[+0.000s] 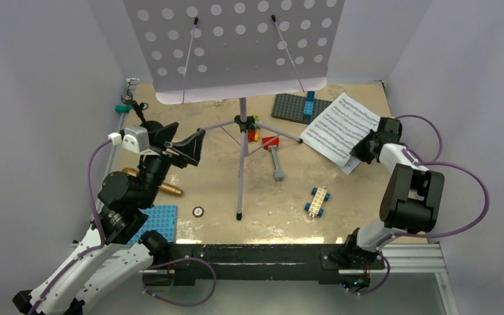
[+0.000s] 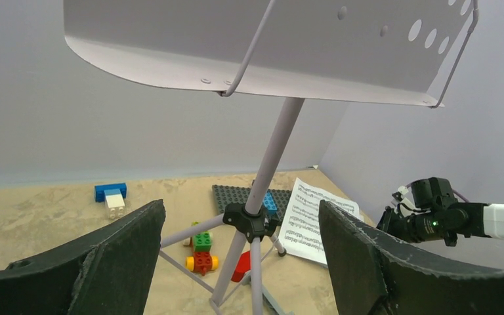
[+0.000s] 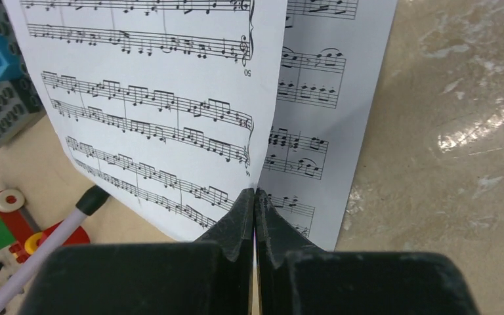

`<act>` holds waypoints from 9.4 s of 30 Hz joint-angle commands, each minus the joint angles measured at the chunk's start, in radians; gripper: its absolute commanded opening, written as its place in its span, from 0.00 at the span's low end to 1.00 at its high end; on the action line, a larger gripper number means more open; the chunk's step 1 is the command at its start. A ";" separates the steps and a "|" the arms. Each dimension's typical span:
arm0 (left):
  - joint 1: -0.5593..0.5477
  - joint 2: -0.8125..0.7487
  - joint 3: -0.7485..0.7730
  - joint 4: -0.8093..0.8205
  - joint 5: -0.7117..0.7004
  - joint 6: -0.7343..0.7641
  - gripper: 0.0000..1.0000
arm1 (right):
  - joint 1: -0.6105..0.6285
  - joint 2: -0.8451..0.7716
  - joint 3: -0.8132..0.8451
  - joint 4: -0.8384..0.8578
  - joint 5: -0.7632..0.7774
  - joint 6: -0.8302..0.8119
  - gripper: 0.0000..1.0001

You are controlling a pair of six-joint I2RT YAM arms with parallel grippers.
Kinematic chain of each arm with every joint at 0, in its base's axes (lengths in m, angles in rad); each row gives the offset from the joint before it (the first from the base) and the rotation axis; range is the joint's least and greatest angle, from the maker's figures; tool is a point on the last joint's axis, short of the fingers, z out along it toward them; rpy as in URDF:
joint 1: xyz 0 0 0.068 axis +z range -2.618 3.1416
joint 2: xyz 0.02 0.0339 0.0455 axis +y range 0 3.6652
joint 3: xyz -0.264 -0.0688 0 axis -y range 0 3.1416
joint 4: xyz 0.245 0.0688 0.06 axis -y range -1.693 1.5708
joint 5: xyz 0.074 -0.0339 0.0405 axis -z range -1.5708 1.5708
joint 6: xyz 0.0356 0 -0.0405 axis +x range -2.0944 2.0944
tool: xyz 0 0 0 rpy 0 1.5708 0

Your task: Pack up the instrument practice props

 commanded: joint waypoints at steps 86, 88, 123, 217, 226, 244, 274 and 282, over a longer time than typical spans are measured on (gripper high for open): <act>-0.037 0.855 0.188 0.952 0.130 0.474 0.00 | 0.751 -0.944 -0.313 0.143 -0.117 -0.072 0.66; -0.031 0.838 0.188 0.928 0.146 0.463 0.00 | 0.751 -0.940 -0.301 0.139 -0.139 -0.076 0.66; 0.015 0.549 -0.042 0.702 0.289 0.220 0.00 | 1.037 -0.519 -0.283 0.817 0.053 -0.409 0.66; 0.002 0.583 -0.035 0.587 0.247 0.188 0.00 | 1.057 -0.560 -0.296 0.462 -0.184 0.274 0.65; -0.020 0.578 -0.044 0.599 0.238 0.220 0.00 | 0.838 -0.307 -0.151 0.745 -0.485 0.659 0.71; -0.030 0.589 -0.054 0.602 0.237 0.271 0.00 | 0.817 -0.097 -0.073 0.948 -0.588 0.896 0.49; -0.043 0.594 -0.082 0.602 0.228 0.275 0.00 | 0.832 -0.198 0.166 0.274 -0.337 0.009 0.00; -0.043 0.591 -0.082 0.595 0.226 0.277 0.00 | 0.791 -0.144 0.041 0.619 -0.565 0.441 0.48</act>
